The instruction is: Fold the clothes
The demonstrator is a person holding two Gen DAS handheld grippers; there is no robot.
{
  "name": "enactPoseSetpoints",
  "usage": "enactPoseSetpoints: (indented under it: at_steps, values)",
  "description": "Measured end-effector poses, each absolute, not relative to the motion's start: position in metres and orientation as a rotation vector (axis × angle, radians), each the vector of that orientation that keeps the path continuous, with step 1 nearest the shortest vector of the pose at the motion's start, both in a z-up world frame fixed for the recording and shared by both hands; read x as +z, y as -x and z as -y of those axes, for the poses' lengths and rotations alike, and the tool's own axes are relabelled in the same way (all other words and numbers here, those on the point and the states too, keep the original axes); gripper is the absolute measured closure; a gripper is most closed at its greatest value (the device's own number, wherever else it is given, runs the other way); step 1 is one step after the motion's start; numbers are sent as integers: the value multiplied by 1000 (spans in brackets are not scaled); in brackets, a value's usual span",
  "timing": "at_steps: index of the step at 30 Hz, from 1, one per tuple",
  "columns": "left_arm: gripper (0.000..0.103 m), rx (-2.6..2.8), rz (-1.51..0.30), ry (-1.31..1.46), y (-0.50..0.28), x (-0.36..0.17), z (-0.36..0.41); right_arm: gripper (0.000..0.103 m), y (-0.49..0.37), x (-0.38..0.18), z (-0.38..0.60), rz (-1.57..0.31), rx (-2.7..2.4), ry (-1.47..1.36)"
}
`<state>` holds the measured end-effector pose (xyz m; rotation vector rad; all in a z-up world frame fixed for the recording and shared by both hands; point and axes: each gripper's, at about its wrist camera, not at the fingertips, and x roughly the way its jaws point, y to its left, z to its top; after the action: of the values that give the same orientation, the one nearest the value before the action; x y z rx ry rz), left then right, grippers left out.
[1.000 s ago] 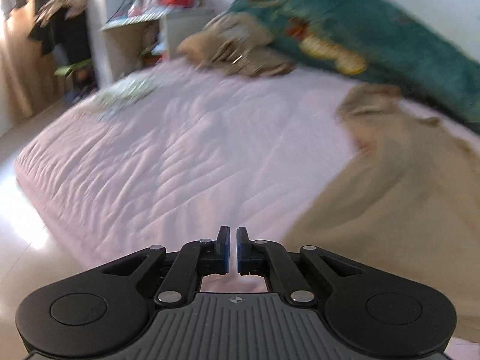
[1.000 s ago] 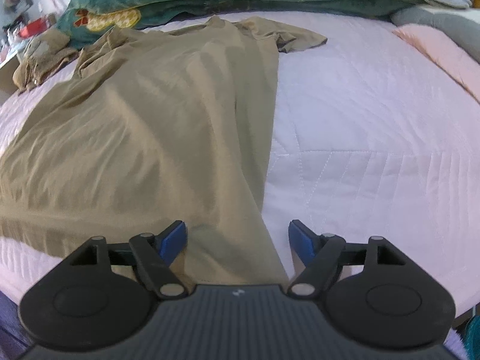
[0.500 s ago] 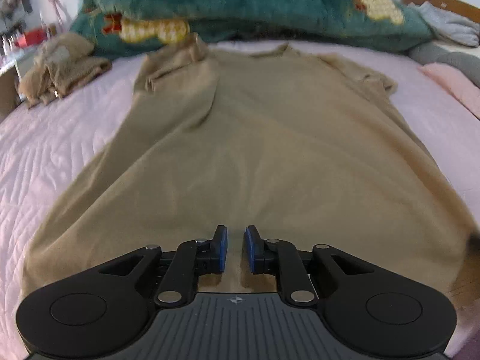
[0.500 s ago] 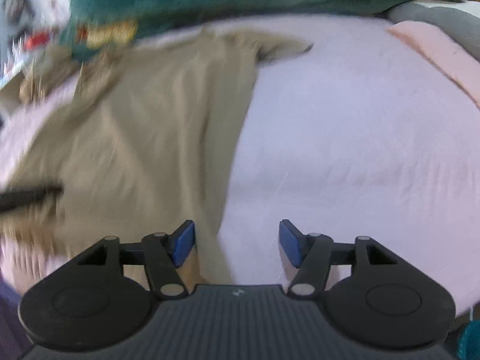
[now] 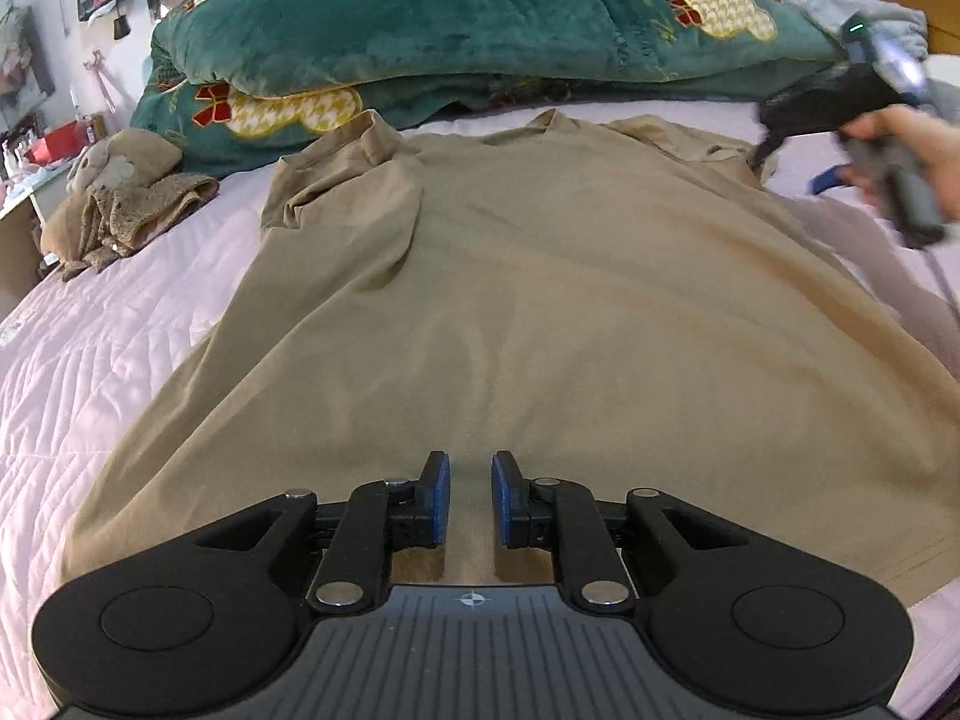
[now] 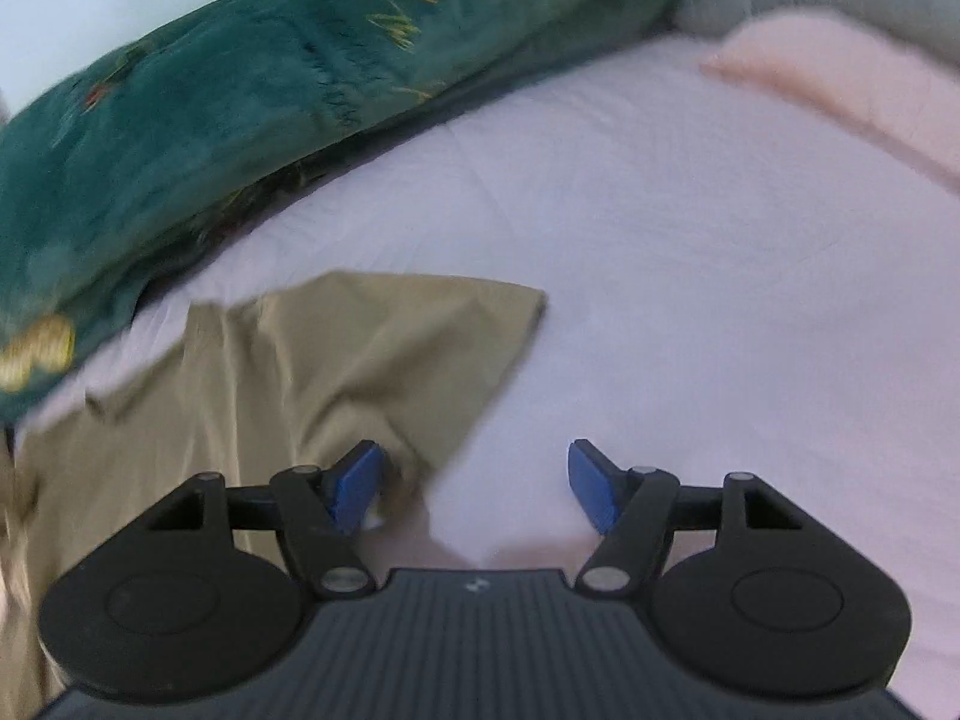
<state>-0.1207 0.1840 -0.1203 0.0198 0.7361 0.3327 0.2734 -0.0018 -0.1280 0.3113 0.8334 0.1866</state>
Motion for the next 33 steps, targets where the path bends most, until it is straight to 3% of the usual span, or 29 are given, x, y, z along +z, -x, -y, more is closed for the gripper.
enactPoseSetpoints:
  at_steps: [4, 5, 7, 8, 10, 19, 26, 28, 30, 33]
  values:
    - [82, 320, -724, -15, 121, -121, -187, 31, -289, -133, -26, -796, 163, -226]
    - [82, 318, -722, -19, 121, -121, -187, 39, -289, -134, -35, -794, 161, -166]
    - [81, 320, -721, -22, 119, -122, -187, 69, -287, -133, -48, -792, 168, -46]
    - [81, 322, -722, -23, 118, -122, -186, 94, -286, -131, -48, -792, 179, -37]
    - [81, 323, -725, -25, 118, -121, -187, 100, -285, -127, -47, -794, 202, -20]
    - [80, 337, -752, -18, 113, -117, -189, 101, -277, -92, -16, -648, 17, 367]
    - [74, 356, -748, 10, 111, -99, -197, 94, -216, -60, 6, -699, 216, 40]
    - [74, 372, -723, 18, 111, -89, -201, 88, -177, -53, -13, -701, 305, 38]
    - [72, 384, -699, 28, 109, -78, -206, 73, -137, -48, -33, -710, 395, 36]
    - [68, 391, -664, 43, 99, -58, -218, 60, -77, -45, -67, -726, 537, -3]
